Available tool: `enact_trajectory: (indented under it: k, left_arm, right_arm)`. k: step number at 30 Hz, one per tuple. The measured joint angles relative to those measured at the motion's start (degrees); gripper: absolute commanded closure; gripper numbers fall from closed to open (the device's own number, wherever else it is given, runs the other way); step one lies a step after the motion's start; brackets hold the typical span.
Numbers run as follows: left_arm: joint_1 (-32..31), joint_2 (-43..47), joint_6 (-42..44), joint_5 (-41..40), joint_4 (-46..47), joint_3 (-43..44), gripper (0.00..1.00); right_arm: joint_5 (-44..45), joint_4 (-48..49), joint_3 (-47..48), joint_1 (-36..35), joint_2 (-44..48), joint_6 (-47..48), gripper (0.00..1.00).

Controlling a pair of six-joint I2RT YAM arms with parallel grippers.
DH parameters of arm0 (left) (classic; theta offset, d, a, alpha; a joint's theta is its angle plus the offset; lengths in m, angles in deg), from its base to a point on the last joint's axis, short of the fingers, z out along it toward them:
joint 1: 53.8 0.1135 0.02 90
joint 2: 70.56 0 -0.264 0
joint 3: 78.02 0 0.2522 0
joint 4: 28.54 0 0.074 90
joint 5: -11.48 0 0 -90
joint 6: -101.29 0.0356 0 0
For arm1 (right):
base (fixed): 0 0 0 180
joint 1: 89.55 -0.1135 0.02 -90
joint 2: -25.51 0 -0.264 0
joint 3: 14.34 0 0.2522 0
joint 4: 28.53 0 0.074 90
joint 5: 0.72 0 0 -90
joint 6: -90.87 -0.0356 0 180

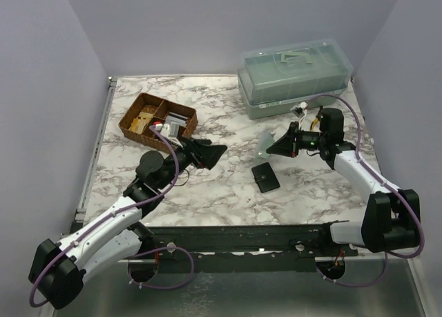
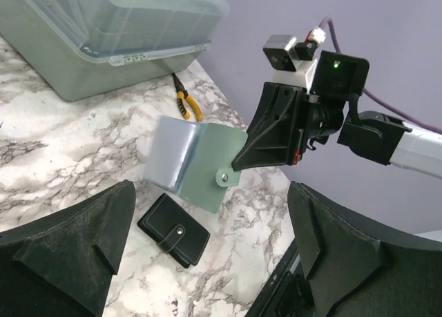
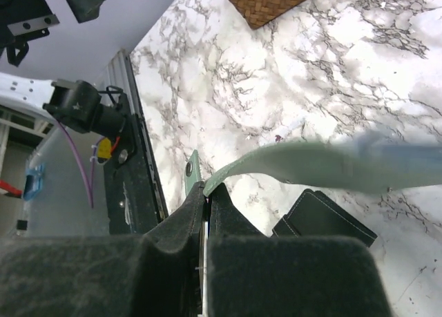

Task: Take the credit cards out of the card holder
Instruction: Place the card holder at the center of the board.

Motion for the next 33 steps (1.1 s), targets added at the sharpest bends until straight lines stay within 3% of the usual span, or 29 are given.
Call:
enact_trajectory:
  k: [4,9,13,17,22,26,33]
  left_arm:
    - [0.00,-3.08,-0.04,1.51,-0.57,0.50,0.10]
    - [0.00,-10.25,-0.37,4.46,-2.32,1.14,0.11]
    - [0.00,-10.82,-0.81,5.62,-1.75,1.11,0.10]
    - [0.00,-9.27,0.70,6.32,-0.48,-0.96,0.10]
    - [0.00,4.35,2.08,3.80,-6.21,-6.75,0.06]
    - [0.00,19.80,1.84,-5.42,-20.06,-4.09,0.05]
    - [0.04,30.86,-2.71,-15.02,-35.76,0.13,0.08]
  right_arm:
    - [-0.11,-2.93,0.83,-1.57,0.02,3.78,1.00]
    - [-2.73,-8.26,2.27,-2.29,0.52,11.28,1.00]
    - [-6.12,-13.64,4.44,-3.21,0.59,18.32,1.00]
    - [-6.12,-23.04,10.60,-11.45,-2.58,28.85,1.00]
    - [-5.07,-35.06,23.91,-21.59,-12.83,37.40,1.00]
    - [-6.47,-40.63,33.73,-23.76,-20.33,40.50,1.00]
    - [-10.58,-43.12,34.97,-23.39,-34.88,40.11,1.00]
